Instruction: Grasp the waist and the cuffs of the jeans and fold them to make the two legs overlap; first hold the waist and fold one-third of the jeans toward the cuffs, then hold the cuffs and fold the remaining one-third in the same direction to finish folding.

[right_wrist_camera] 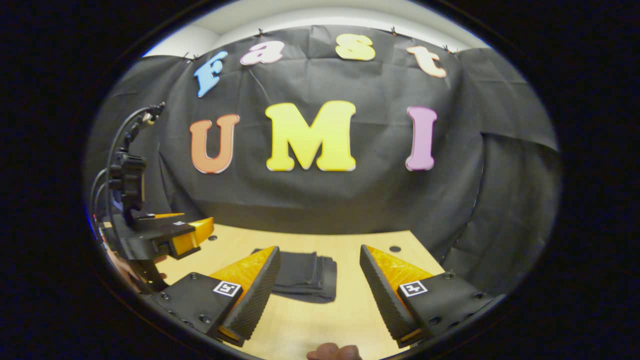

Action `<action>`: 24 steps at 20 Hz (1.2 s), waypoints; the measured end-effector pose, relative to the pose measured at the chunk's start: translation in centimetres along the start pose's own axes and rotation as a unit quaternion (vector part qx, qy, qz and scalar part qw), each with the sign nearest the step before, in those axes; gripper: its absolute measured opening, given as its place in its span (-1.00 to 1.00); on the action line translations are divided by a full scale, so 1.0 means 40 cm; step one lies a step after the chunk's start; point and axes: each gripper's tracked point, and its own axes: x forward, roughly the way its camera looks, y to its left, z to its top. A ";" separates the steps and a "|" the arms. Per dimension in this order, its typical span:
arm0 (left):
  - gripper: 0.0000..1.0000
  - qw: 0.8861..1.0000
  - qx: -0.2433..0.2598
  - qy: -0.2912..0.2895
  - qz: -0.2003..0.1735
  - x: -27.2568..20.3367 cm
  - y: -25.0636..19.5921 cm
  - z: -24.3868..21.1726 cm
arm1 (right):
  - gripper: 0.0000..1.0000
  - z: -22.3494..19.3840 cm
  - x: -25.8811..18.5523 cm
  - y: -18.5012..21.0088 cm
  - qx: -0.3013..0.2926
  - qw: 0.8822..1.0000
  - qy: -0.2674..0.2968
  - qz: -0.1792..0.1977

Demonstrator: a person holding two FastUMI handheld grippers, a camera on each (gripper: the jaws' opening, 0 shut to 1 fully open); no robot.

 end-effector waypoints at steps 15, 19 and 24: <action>0.96 0.997 -0.003 -0.078 0.001 -0.307 0.083 -0.001 | 0.97 0.029 -0.201 0.097 -0.011 0.998 -0.061 -0.022; 0.96 0.997 -0.007 -0.075 -0.007 -0.316 0.078 -0.011 | 0.97 0.030 -0.220 0.102 -0.021 0.997 -0.069 -0.028; 0.76 0.996 0.000 -0.085 -0.013 -0.321 0.072 0.001 | 0.97 0.038 -0.219 0.106 -0.022 0.997 -0.072 -0.031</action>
